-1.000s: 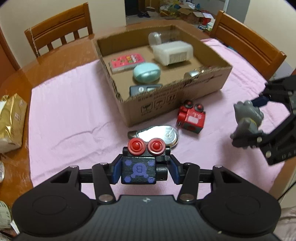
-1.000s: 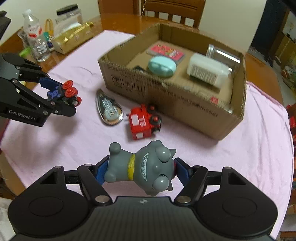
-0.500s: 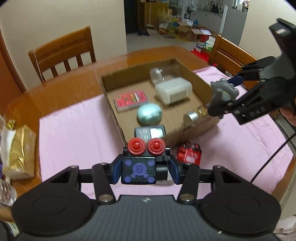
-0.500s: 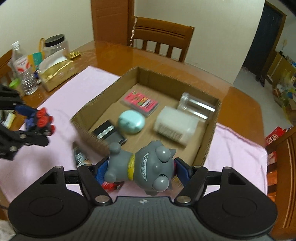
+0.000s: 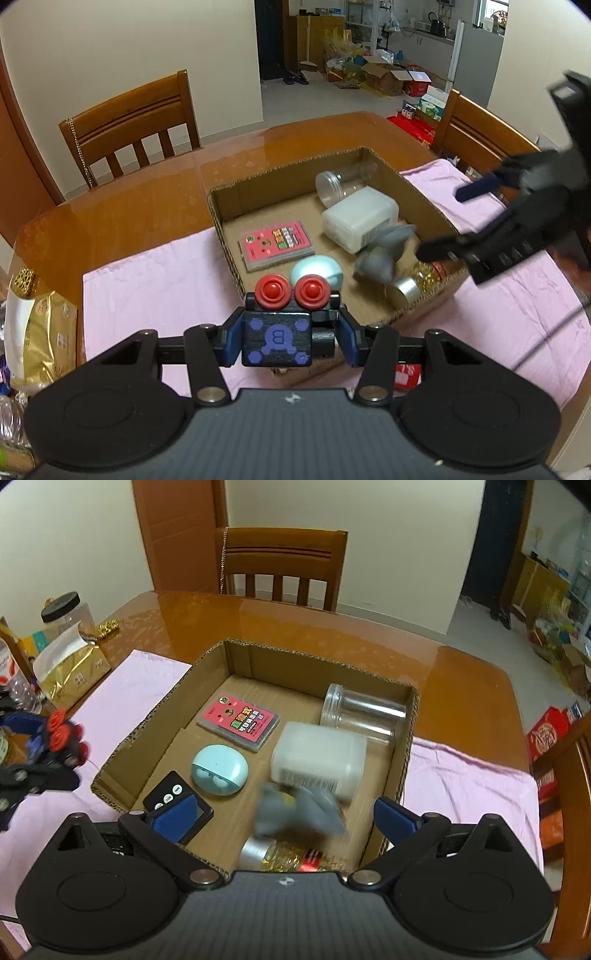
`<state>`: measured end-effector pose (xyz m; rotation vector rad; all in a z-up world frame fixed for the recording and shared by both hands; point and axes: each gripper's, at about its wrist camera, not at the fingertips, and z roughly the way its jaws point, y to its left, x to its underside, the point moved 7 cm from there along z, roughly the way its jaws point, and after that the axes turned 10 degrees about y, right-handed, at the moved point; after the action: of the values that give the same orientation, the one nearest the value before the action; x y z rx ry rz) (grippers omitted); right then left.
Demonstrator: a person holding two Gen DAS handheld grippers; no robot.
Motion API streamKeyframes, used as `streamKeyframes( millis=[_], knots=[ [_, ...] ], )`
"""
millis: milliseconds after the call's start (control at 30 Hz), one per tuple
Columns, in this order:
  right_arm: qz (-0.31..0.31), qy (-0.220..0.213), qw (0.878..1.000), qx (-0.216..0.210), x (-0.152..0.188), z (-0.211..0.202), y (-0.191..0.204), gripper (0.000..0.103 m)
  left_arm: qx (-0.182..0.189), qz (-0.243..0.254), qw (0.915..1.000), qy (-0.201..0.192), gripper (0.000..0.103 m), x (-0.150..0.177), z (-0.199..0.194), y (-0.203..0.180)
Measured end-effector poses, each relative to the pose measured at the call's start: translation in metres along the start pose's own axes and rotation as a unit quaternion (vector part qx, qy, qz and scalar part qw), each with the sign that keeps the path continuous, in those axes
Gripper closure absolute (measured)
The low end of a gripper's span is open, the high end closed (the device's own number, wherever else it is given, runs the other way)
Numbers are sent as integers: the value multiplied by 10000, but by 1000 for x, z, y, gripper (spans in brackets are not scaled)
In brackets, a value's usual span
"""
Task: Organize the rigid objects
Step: 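Carry the cube toward the box while the right tool lowers the cat figurine into it, then lower the blue cube toy into the box and open the left tool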
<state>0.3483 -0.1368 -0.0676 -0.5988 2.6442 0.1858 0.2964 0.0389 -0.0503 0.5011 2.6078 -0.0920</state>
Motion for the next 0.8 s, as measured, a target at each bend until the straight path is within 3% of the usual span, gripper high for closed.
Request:
streamKeyframes(
  millis=[367, 800],
  knots=[
    [459, -77, 9975, 525, 34, -32, 5, 0, -14, 25, 10000, -11, 53, -47, 35, 7],
    [779, -114, 9947, 663, 50, -46, 11, 0, -184, -157, 9991, 360, 53, -104, 132, 20]
  ],
)
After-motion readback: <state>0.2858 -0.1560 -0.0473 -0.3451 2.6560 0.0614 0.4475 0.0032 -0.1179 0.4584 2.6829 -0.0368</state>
